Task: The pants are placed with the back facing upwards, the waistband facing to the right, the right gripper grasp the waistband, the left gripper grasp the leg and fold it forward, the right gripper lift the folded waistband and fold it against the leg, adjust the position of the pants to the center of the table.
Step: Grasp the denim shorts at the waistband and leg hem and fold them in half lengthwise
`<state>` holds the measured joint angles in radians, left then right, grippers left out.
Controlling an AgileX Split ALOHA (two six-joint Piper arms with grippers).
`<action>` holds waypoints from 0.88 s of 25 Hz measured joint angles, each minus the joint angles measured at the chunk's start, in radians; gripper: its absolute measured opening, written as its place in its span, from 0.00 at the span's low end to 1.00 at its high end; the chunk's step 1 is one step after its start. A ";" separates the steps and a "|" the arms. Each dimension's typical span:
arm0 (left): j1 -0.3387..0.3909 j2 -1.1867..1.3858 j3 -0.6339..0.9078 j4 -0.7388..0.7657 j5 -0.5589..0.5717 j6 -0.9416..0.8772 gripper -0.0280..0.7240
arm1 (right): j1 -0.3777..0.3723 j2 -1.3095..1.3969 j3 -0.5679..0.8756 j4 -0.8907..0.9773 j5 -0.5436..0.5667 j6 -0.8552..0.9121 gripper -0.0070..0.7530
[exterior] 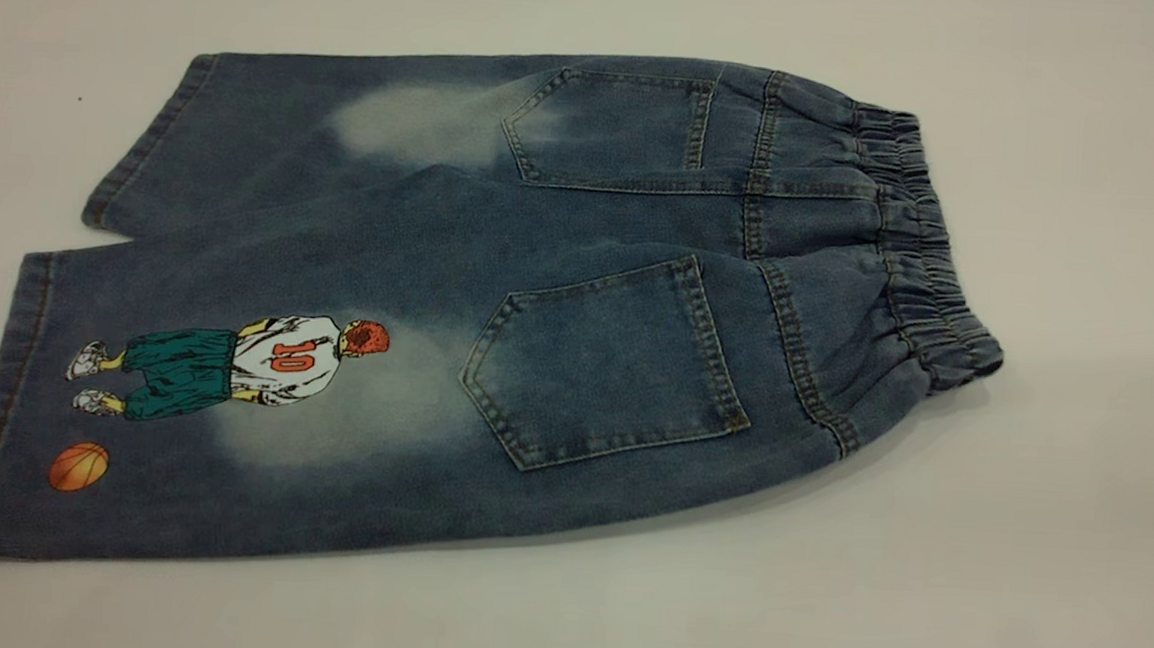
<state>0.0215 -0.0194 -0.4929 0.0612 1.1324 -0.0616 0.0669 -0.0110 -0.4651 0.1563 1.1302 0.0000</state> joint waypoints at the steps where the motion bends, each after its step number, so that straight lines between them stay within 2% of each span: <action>1: 0.000 0.000 0.000 0.000 0.000 0.000 0.62 | 0.000 0.000 0.000 0.000 0.000 0.000 0.50; 18: 0.000 0.000 0.000 0.000 0.000 0.000 0.62 | 0.000 0.000 0.000 0.019 -0.001 0.000 0.50; 22: 0.000 0.002 -0.006 0.000 -0.003 0.000 0.62 | 0.000 0.007 -0.003 0.074 -0.021 0.006 0.50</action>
<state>0.0215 -0.0178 -0.4986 0.0612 1.1295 -0.0616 0.0669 -0.0043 -0.4678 0.2307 1.1094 0.0062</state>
